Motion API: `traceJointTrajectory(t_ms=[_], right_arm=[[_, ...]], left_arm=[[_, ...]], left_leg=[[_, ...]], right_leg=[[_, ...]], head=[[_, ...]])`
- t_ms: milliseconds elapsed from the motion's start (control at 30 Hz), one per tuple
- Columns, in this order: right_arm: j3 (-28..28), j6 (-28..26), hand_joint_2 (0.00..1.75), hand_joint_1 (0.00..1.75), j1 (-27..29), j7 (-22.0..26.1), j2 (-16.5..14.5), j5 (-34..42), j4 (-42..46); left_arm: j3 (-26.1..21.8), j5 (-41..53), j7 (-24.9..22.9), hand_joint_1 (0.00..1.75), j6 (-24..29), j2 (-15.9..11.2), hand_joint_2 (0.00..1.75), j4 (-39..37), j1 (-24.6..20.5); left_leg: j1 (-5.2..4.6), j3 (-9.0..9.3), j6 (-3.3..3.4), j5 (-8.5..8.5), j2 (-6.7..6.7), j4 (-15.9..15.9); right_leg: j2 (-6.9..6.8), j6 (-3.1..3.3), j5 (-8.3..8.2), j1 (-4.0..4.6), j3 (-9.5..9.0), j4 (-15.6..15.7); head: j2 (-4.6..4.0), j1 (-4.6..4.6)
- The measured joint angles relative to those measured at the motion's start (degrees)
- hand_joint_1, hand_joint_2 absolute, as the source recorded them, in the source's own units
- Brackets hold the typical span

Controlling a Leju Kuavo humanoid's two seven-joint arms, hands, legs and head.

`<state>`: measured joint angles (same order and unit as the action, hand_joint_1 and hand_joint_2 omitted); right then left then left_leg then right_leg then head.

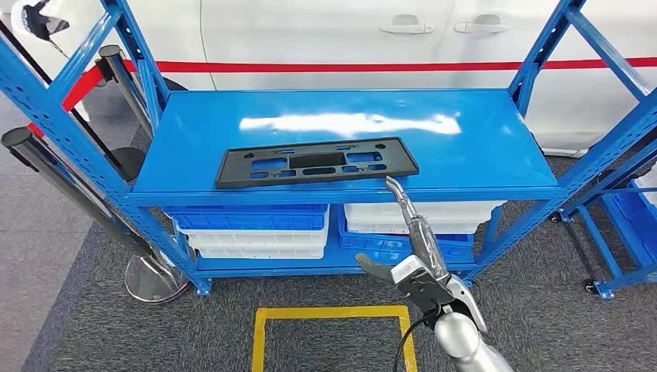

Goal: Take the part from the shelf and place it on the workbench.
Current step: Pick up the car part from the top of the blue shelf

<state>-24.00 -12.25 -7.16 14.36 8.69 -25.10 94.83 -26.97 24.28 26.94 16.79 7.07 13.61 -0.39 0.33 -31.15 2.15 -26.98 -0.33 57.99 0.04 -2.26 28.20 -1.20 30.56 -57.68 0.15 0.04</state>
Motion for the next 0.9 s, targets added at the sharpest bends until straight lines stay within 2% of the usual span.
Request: traceJointTrajectory(t_ms=[67,167,200,233,267,300,333,367,400,500,567,600,667,700,733,767,833,867,900], right_arm=[[-0.3,-0.8,1.75,0.00,-0.2,-0.4,0.1,-2.1,0.1],[-1.3,-3.2,1.75,0.00,-0.4,-1.8,0.2,-8.7,0.1],[-1.6,-3.9,1.75,0.00,-0.3,-2.2,0.2,-10.8,-0.1],[-1.9,-4.6,1.75,0.00,-0.3,-2.6,0.2,-12.8,-0.3],[-2.1,-5.5,1.75,0.00,-0.4,-3.0,0.1,-14.8,-0.5],[-2.3,-6.3,1.75,0.00,-0.4,-3.5,0.1,-16.8,-0.8],[-2.6,-7.2,1.75,0.00,-0.6,-3.9,0.0,-18.8,-1.2],[-2.9,-8.2,1.75,0.00,-0.7,-4.4,-0.1,-20.9,-1.7],[-3.3,-9.1,1.75,0.00,-0.8,-4.9,-0.3,-23.0,-2.3],[-4.3,-11.5,1.75,0.00,-1.1,-6.6,-0.9,-28.7,-4.1],[-5.0,-13.1,1.75,0.00,-1.5,-7.7,-1.6,-32.1,-5.5],[-5.4,-13.9,1.75,0.00,-1.7,-8.3,-2.0,-33.9,-6.4],[-6.4,-15.3,1.75,0.00,-2.1,-9.6,-2.8,-37.3,-8.5],[-6.9,-16.0,1.75,0.00,-2.1,-10.3,-3.2,-39.0,-9.7],[-7.4,-16.7,1.75,0.00,-2.2,-10.9,-3.6,-40.6,-10.8],[-7.9,-17.3,1.75,0.00,-2.4,-11.6,-4.0,-42.2,-11.9],[-8.9,-18.7,1.75,0.00,-2.9,-12.9,-5.0,-45.2,-14.2],[-9.5,-19.4,1.75,0.00,-3.3,-13.6,-5.4,-46.7,-15.3],[-10.1,-20.0,1.75,0.00,-3.6,-14.4,-5.9,-48.1,-16.5]], left_arm=[[-0.1,0.2,0.0,0.00,0.0,0.1,0.00,0.0,0.0],[-0.3,0.7,0.0,0.00,0.0,0.3,0.00,0.0,-0.1],[-0.3,0.8,0.0,0.00,0.0,0.3,0.00,-0.1,-0.1],[-0.3,1.0,0.0,0.00,0.0,0.3,0.00,-0.1,-0.1],[-0.3,1.2,0.0,0.00,0.0,0.4,0.00,-0.1,-0.1],[-0.3,1.3,0.0,0.00,0.0,0.4,0.00,-0.1,-0.1],[-0.3,1.5,0.0,0.00,0.0,0.5,0.00,-0.1,-0.2],[-0.3,1.7,0.0,0.00,0.0,0.5,0.00,-0.1,-0.2],[-0.3,1.9,-0.1,0.00,0.0,0.5,0.00,-0.2,-0.3],[-0.4,2.5,-0.2,0.00,0.0,0.5,0.00,-0.3,-0.5],[-0.4,3.0,-0.3,0.00,0.0,0.5,0.00,-0.3,-0.6],[-0.4,3.2,-0.3,0.00,0.0,0.5,0.00,-0.3,-0.6],[-0.4,3.6,-0.4,0.00,0.0,0.5,0.00,-0.4,-0.7],[-0.4,3.9,-0.4,0.00,-0.1,0.6,0.00,-0.4,-0.7],[-0.4,4.1,-0.5,0.00,-0.1,0.6,0.00,-0.4,-0.7],[-0.4,4.3,-0.5,0.00,-0.1,0.6,0.00,-0.4,-0.7],[-0.4,4.8,-0.5,0.00,-0.2,0.5,0.00,-0.4,-0.7],[-0.4,5.0,-0.6,0.00,-0.2,0.5,0.00,-0.4,-0.8],[-0.4,5.3,-0.6,0.00,-0.2,0.5,0.00,-0.4,-0.8]], left_leg=[[0.13,0.13,0.27,0.24,0.07,-0.4],[0.24,0.17,0.55,0.47,0.16,-0.7],[0.24,0.19,0.50,0.43,0.12,-0.7],[0.26,0.27,0.39,0.34,0.05,-0.7],[0.29,0.42,0.21,0.20,-0.04,-0.6],[0.33,0.58,-0.04,-0.02,-0.14,-0.5],[0.26,0.66,-0.34,-0.27,-0.21,-0.4],[0.18,0.65,-0.69,-0.49,-0.26,-0.2],[0.09,0.56,-1.06,-0.62,-0.28,-0.1],[0.12,0.60,-2.24,-0.87,-0.28,-0.2],[0.28,-0.12,-2.86,-2.42,-0.16,1.9],[0.35,-1.50,-3.08,-4.01,-0.09,4.9],[0.38,-5.61,-3.38,-7.32,-0.03,12.9],[0.38,-7.32,-3.46,-7.96,-0.02,15.9],[0.38,-8.02,-3.43,-7.36,-0.02,16.6],[0.37,-7.61,-3.32,-5.68,-0.02,15.0],[0.31,-4.54,-2.77,-1.16,-0.02,7.5],[0.19,-3.08,-2.47,0.25,-0.02,4.0],[0.07,-2.22,-2.19,0.94,-0.04,1.7]], right_leg=[[0.01,0.00,1.60,-0.03,1.32,-2.5],[0.01,-0.18,6.13,-0.13,7.00,-13.1],[0.00,-0.24,6.37,-0.18,8.49,-15.4],[-0.01,-0.26,5.41,-0.23,9.00,-15.6],[-0.02,-0.23,3.35,-0.31,8.32,-13.5],[-0.03,-0.14,0.79,-0.40,6.77,-9.6],[-0.03,0.01,-0.99,-0.38,5.10,-5.8],[0.00,0.25,-2.08,-0.30,3.86,-2.8],[0.04,0.50,-2.34,-0.16,3.28,-1.3],[0.11,1.57,-2.07,0.03,3.24,-0.7],[0.03,2.44,-2.08,-0.17,2.83,-0.3],[-0.06,2.77,-2.03,-0.16,2.65,-0.2],[-0.22,3.18,-1.85,0.06,2.52,-0.2],[-0.27,3.29,-1.77,0.19,2.47,-0.2],[-0.27,3.35,-1.69,0.30,2.40,-0.2],[-0.22,3.36,-1.59,0.38,2.28,-0.3],[-0.10,3.23,-1.31,0.47,1.97,-0.4],[-0.05,3.06,-1.16,0.60,1.94,-0.6],[-0.05,2.82,-1.11,0.68,2.02,-0.7]], head=[[0.00,0.24],[0.00,0.53],[0.01,0.52],[0.01,0.54],[0.01,0.54],[0.01,0.56],[0.01,0.58],[0.01,0.59],[0.01,0.59],[0.00,0.57],[0.00,0.32],[0.01,0.16],[0.01,-0.02],[0.01,-0.01],[0.01,0.00],[0.02,-0.01],[0.01,-0.01],[0.01,0.00],[0.01,0.03]])
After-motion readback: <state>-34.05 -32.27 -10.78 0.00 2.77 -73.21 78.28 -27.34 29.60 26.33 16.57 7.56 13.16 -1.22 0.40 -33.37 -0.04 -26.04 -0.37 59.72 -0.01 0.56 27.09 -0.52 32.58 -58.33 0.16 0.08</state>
